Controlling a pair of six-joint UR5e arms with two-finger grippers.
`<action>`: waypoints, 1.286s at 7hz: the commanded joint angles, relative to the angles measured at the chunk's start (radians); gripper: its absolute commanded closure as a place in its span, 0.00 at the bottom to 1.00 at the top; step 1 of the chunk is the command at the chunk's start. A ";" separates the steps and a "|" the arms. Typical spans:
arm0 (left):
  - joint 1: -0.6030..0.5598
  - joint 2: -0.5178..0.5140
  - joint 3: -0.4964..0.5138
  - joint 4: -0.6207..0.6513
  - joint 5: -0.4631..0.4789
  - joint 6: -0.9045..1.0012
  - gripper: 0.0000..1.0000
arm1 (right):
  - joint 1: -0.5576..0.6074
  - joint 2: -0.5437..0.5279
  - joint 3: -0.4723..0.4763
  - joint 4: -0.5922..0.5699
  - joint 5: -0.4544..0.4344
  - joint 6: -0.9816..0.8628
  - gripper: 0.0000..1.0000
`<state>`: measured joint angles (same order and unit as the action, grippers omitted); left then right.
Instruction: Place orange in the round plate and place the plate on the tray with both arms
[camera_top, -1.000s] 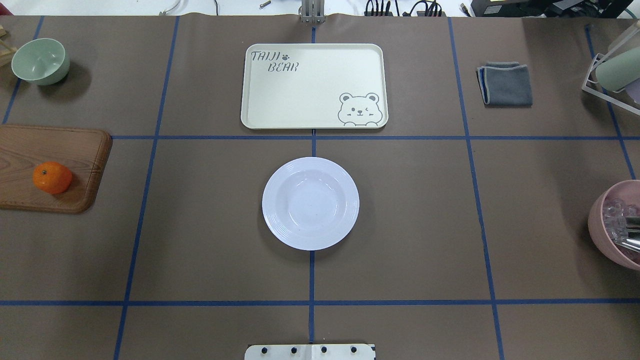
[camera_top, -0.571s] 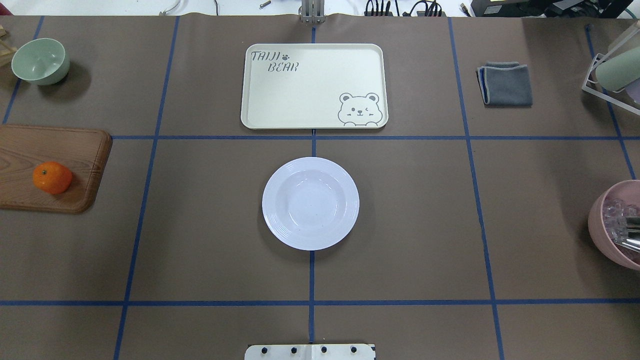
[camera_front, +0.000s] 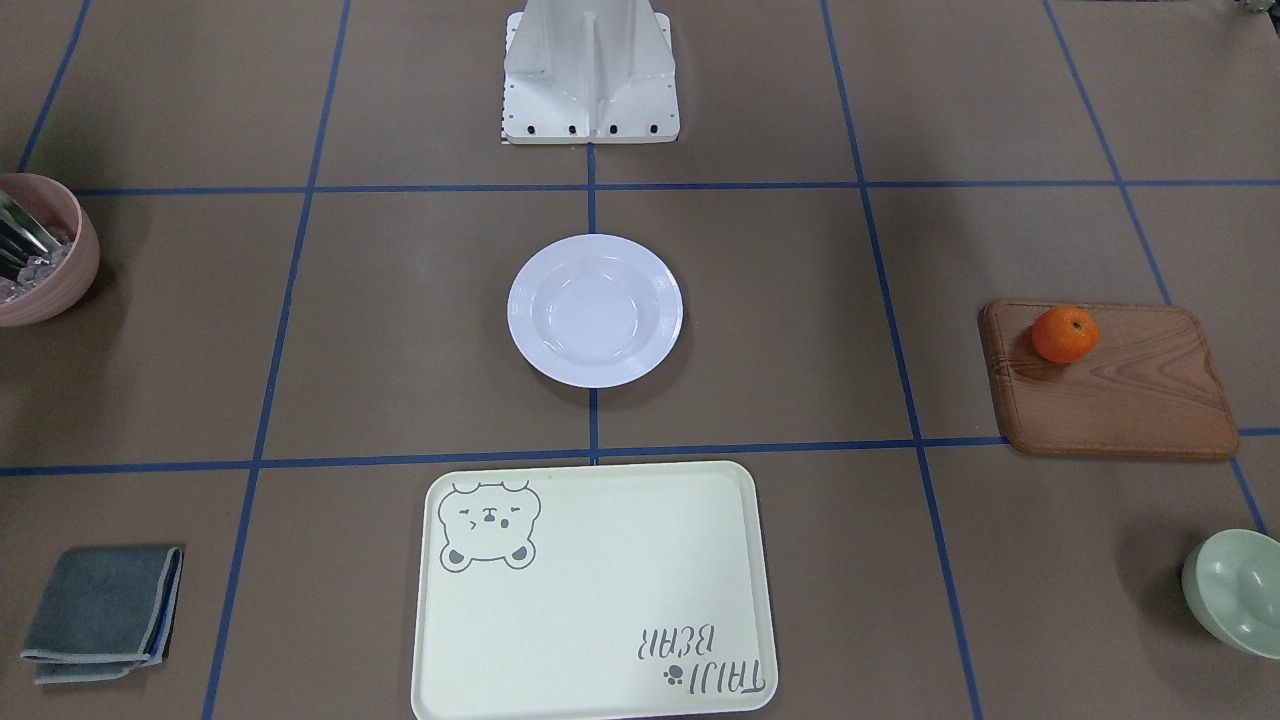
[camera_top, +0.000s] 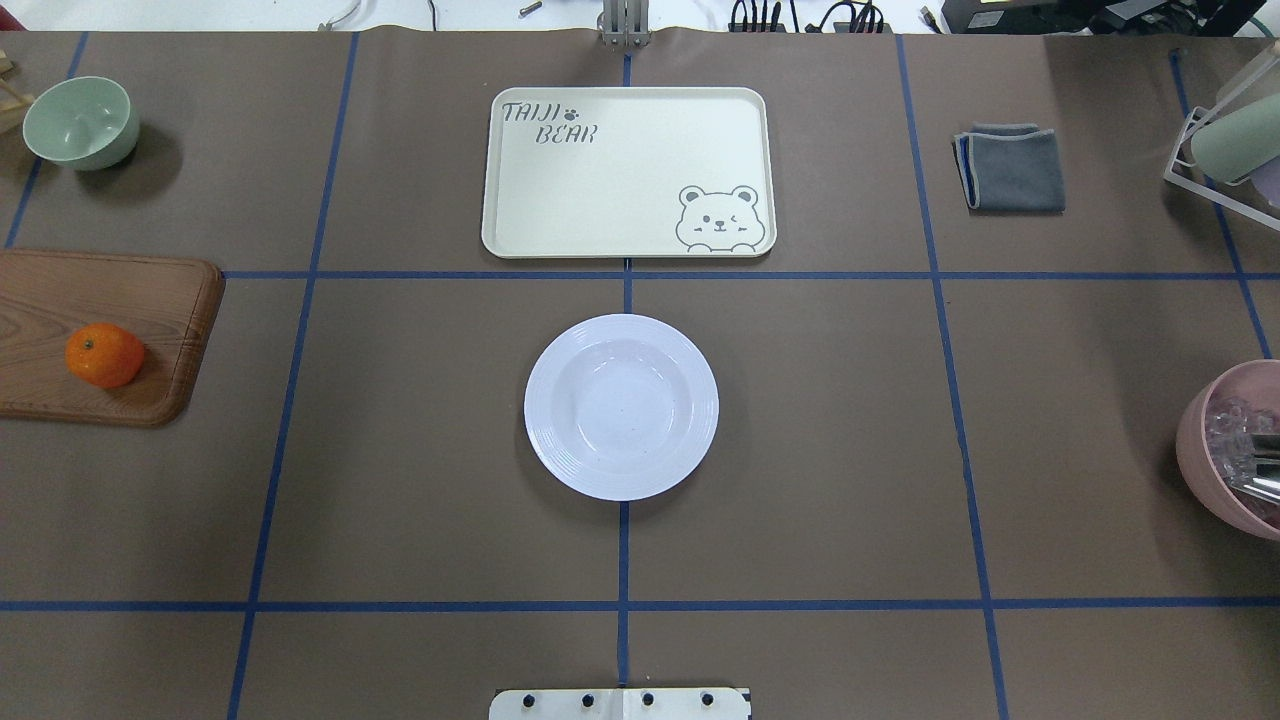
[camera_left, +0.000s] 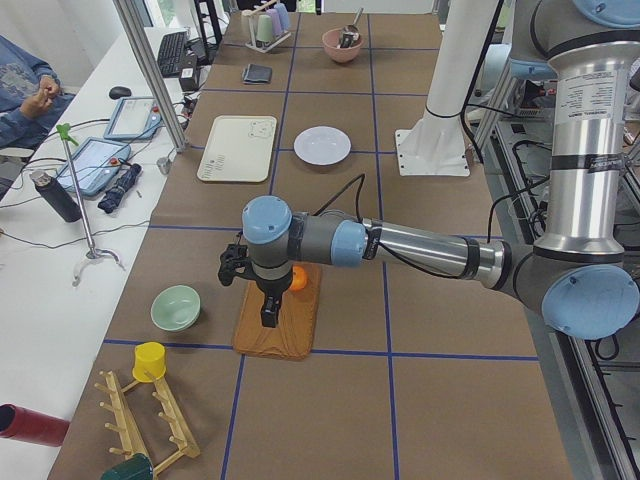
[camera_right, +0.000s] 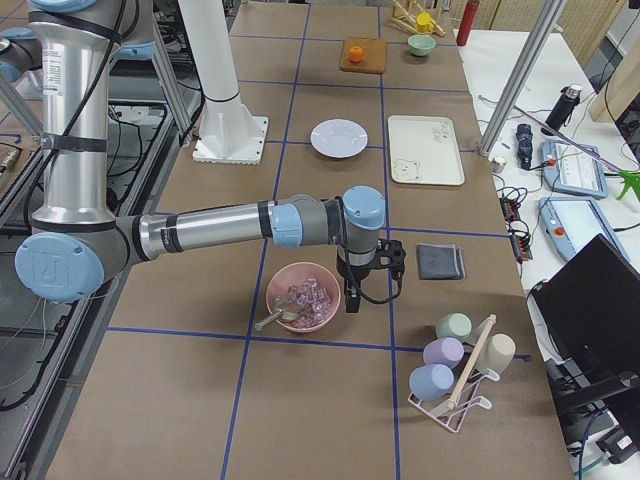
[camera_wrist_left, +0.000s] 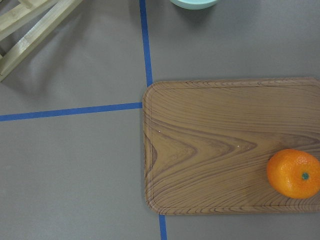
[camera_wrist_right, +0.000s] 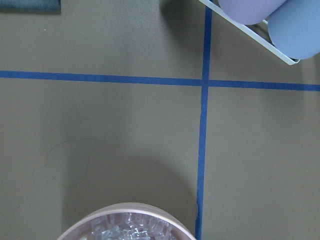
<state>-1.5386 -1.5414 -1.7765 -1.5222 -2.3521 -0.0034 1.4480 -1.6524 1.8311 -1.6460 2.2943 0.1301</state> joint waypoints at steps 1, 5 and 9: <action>0.002 0.001 -0.004 -0.015 -0.001 0.000 0.02 | 0.000 0.000 0.002 0.000 0.002 0.000 0.00; 0.181 -0.012 0.012 -0.159 0.007 -0.273 0.02 | -0.001 0.000 0.002 0.000 0.051 -0.004 0.00; 0.425 -0.060 0.092 -0.366 0.145 -0.581 0.02 | -0.020 0.008 0.005 0.002 0.051 -0.014 0.00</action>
<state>-1.1714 -1.5777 -1.6964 -1.8768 -2.2413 -0.5283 1.4333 -1.6479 1.8351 -1.6446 2.3446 0.1180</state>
